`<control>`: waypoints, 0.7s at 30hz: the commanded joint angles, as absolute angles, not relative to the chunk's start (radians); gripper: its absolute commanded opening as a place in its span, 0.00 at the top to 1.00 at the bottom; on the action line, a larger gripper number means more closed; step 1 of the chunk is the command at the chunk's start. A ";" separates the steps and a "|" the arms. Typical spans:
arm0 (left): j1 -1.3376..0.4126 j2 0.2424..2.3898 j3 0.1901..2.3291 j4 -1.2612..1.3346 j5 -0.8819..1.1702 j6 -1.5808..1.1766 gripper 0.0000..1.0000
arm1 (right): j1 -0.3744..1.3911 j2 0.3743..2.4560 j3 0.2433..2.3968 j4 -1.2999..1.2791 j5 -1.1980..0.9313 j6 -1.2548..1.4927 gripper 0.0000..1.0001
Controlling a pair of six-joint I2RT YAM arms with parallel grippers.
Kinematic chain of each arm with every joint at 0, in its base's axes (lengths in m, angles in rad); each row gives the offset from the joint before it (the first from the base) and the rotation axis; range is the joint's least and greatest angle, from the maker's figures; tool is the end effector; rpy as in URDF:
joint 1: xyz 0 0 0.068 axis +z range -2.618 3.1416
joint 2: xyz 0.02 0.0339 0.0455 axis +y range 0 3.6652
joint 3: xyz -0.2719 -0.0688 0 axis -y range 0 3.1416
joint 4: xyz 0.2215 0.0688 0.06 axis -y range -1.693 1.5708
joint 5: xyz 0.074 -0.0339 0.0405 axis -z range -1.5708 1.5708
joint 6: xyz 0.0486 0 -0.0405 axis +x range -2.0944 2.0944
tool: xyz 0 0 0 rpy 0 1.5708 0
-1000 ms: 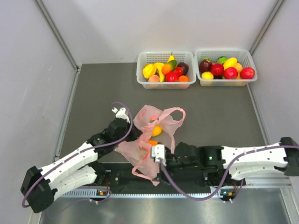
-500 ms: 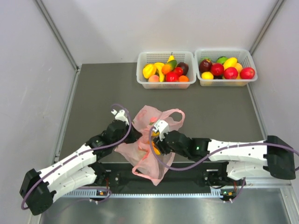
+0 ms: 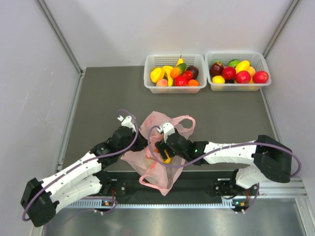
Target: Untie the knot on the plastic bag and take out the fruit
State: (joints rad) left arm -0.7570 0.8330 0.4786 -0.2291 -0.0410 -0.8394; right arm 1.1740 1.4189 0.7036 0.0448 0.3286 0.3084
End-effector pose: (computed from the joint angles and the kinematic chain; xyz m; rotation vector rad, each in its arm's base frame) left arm 0.1234 -0.1139 0.2266 -0.1194 2.2846 -0.8487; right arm 0.1225 0.2517 0.2077 -0.7733 2.0997 0.4549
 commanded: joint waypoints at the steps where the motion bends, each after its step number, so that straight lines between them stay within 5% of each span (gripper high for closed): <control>1: -0.753 0.819 0.468 -0.201 -0.028 -0.844 1.00 | 1.157 1.440 0.750 0.118 0.272 0.318 0.23; 6: -0.753 0.819 0.466 -0.201 -0.028 -0.842 1.00 | 1.157 1.488 0.746 0.150 0.098 0.287 0.11; 12: -0.755 0.819 0.462 -0.193 -0.025 -0.845 1.00 | 1.157 1.554 0.765 0.110 0.160 0.287 0.06; 15: -0.755 0.821 0.465 -0.193 -0.025 -0.844 1.00 | 1.155 1.566 0.778 0.103 0.167 0.295 0.14; 21: -0.755 0.816 0.468 -0.199 -0.031 -0.839 1.00 | 1.150 1.531 0.775 0.066 0.216 0.308 0.58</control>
State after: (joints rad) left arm -0.7570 0.8330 0.4702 -0.2291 -0.0364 -0.8394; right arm 1.1664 1.5669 0.7406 0.0708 0.1761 0.2989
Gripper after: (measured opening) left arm 0.014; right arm 0.528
